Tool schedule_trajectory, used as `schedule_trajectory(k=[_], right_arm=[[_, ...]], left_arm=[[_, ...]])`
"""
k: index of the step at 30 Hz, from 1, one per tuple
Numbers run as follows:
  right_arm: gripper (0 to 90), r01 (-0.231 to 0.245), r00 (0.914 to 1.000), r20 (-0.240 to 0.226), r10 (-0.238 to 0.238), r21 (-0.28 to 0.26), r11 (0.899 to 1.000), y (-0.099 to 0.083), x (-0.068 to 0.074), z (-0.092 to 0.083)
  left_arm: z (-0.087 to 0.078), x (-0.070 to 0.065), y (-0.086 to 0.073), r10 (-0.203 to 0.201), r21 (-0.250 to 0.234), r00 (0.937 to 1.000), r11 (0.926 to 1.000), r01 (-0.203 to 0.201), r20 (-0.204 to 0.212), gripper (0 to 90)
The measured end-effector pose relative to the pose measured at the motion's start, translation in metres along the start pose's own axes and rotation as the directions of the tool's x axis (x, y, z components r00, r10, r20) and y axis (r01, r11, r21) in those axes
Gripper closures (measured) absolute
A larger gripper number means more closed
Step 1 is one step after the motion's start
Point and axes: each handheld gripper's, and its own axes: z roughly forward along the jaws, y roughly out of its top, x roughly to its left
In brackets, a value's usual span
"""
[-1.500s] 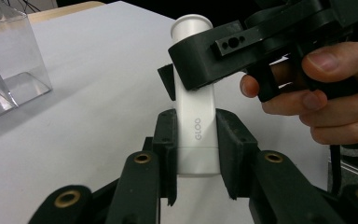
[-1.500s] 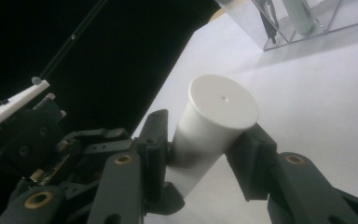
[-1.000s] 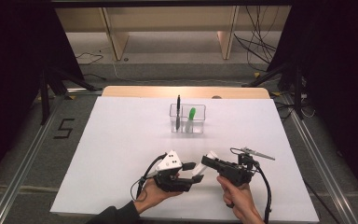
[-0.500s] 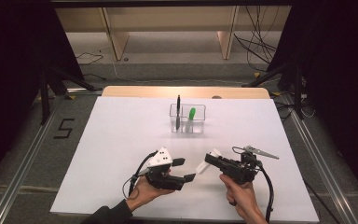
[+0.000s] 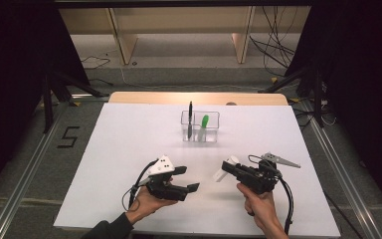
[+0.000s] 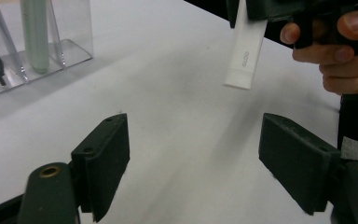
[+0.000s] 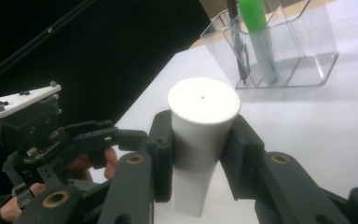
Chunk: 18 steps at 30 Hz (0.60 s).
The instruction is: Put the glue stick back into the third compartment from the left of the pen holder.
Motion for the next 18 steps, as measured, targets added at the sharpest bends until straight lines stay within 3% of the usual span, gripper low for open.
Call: schedule_trajectory(k=[3, 5, 8, 10, 18], right_arm=[[67.7, 0.033, 0.9991, 0.028, -0.033, -0.005, 0.999, 0.005, 0.0, 0.0], [67.7, 0.054, 0.9975, 0.046, -0.054, -0.014, 0.998, 0.01, -0.001, 0.0], [67.7, 0.084, 0.9945, 0.065, -0.083, -0.022, 0.996, 0.018, -0.001, 0.001], [67.7, 0.113, 0.9899, 0.09, -0.11, -0.028, 0.993, 0.025, -0.001, 0.004], [67.7, 0.149, 0.9815, 0.127, -0.143, -0.038, 0.988, 0.057, -0.004, 0.021]], left_arm=[[-0.002, 0.004, -0.002, -0.004, 0.007, 1.0, 1.0, 0.005, -0.009, 23.5], [-0.003, 0.008, -0.003, 0.015, 0.021, 0.9994, 0.9997, -0.014, -0.031, 23.2], [-0.005, 0.016, -0.005, -0.02, 0.024, 0.9992, 0.9995, 0.021, -0.035, 22.3], [-0.009, 0.02, -0.006, -0.016, 0.022, 0.9989, 0.9996, 0.017, -0.044, 21.9], [-0.024, 0.034, -0.012, -0.067, -0.002, 0.9951, 0.9977, 0.067, -0.072, 21.0]])
